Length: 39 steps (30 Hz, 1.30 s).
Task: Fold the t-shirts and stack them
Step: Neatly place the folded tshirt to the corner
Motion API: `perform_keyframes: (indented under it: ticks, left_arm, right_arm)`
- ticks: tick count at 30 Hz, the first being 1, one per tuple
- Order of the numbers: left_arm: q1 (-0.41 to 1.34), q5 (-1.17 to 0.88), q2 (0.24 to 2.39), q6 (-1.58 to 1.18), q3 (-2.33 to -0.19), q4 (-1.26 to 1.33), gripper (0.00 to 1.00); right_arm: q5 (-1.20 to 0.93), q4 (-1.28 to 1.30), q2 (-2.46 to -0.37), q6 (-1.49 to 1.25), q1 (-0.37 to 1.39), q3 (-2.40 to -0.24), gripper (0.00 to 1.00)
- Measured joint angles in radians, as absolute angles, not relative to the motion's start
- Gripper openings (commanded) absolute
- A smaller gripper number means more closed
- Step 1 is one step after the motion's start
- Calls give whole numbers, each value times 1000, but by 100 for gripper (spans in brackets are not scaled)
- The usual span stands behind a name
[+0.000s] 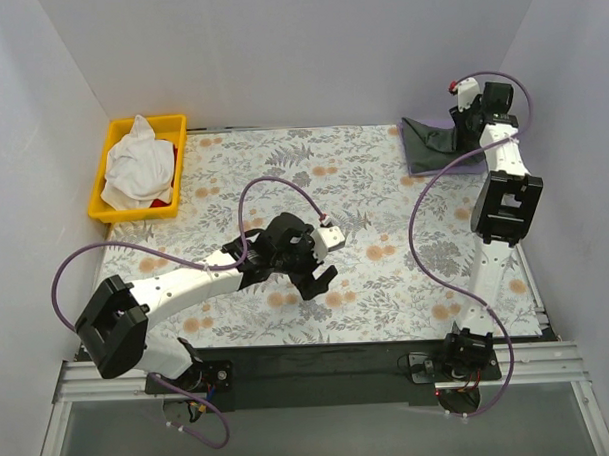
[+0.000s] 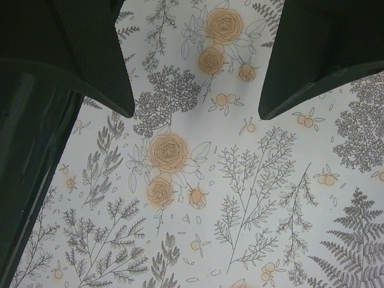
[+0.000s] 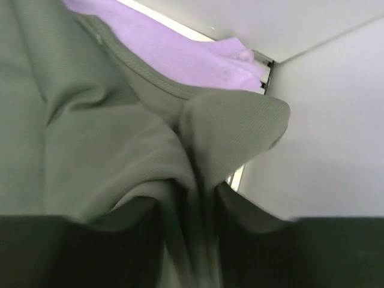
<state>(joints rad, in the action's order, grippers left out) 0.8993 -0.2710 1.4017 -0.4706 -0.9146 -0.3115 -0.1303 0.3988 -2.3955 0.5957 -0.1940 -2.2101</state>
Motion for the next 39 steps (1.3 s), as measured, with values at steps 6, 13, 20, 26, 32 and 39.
perform_keyframes:
  ticks: [6, 13, 20, 26, 32, 39]
  left_arm:
    - [898, -271, 1406, -473, -918, -330, 84]
    - [893, -277, 1421, -484, -926, -337, 84]
    - [891, -281, 1421, -497, -932, -337, 84]
    - [881, -289, 1421, -513, -932, -337, 84]
    - [873, -304, 1421, -529, -932, -337, 84]
    - [872, -316, 1421, -542, -932, -336, 84]
  right_arm:
    - [-125, 355, -2415, 595, -220, -2208, 73]
    - [-132, 329, -2415, 522, -253, -2189, 80]
    - [-162, 326, -2389, 387, -318, -2146, 85]
    - [-152, 339, -2345, 320, -340, -2095, 84]
    - [-199, 353, -2258, 292, -355, -2024, 67]
    - [-339, 391, -2077, 327, -344, -1961, 43]
